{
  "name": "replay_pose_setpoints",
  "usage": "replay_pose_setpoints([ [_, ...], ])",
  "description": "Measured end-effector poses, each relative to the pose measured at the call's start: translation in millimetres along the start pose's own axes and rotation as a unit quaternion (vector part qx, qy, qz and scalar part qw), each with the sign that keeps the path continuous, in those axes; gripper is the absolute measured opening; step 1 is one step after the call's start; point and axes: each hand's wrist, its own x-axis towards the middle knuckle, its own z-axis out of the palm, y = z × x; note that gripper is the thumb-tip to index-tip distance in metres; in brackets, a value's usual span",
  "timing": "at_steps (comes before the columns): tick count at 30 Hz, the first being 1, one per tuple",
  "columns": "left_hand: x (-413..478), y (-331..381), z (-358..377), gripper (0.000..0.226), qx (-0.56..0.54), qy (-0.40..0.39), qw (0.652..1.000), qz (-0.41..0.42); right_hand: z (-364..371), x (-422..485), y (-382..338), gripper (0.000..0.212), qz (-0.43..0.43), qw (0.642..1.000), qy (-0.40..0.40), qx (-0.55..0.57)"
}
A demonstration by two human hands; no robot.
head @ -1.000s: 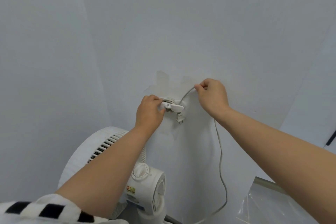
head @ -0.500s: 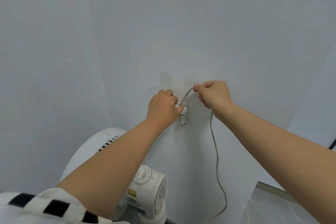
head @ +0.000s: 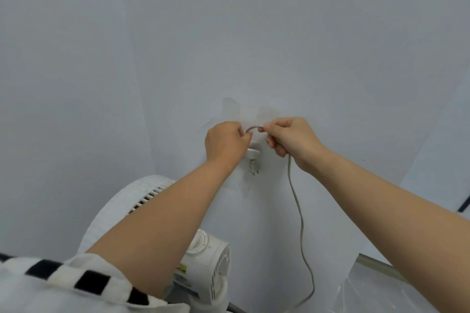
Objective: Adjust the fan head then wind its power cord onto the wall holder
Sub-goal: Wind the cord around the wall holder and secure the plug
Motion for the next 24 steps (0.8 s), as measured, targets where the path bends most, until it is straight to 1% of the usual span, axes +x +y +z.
replay_pose_setpoints([
  [2,1,-2,-2,0.036,-0.019,0.005,1.000,-0.012,0,-1,1,0.022,0.000,1.000,-0.011,-0.006],
  [6,7,-4,-8,0.034,-0.017,-0.005,1.000,0.000,-8,-3,5,0.024,0.011,0.999,-0.035,-0.016],
  [10,16,-4,-12,0.036,-0.025,-0.018,0.999,-0.023,-17,-3,11,0.031,0.027,0.998,-0.051,-0.026],
  [12,19,-6,-12,0.035,-0.033,-0.023,0.999,-0.031,-21,-4,16,0.035,0.043,0.996,-0.074,-0.024],
  [14,19,-7,-13,0.032,-0.052,-0.028,0.997,-0.039,-25,-5,22,0.037,0.056,0.991,-0.117,-0.020],
  [16,17,-7,-12,0.030,-0.089,-0.019,0.994,-0.068,-28,-8,28,0.038,0.069,0.986,-0.153,-0.026],
  [19,12,-4,-9,0.022,-0.128,0.005,0.986,-0.109,-30,-12,32,0.038,0.078,0.985,-0.144,-0.055],
  [21,9,1,-9,0.019,-0.190,-0.023,0.974,-0.119,-32,-13,32,0.037,0.080,0.988,-0.115,-0.067],
  [23,8,8,-14,0.022,-0.276,-0.084,0.946,-0.150,-33,-12,32,0.037,0.081,0.989,-0.091,-0.083],
  [24,8,11,-19,0.022,-0.316,-0.118,0.924,-0.178,-33,-12,32,0.037,0.083,0.989,-0.084,-0.092],
])
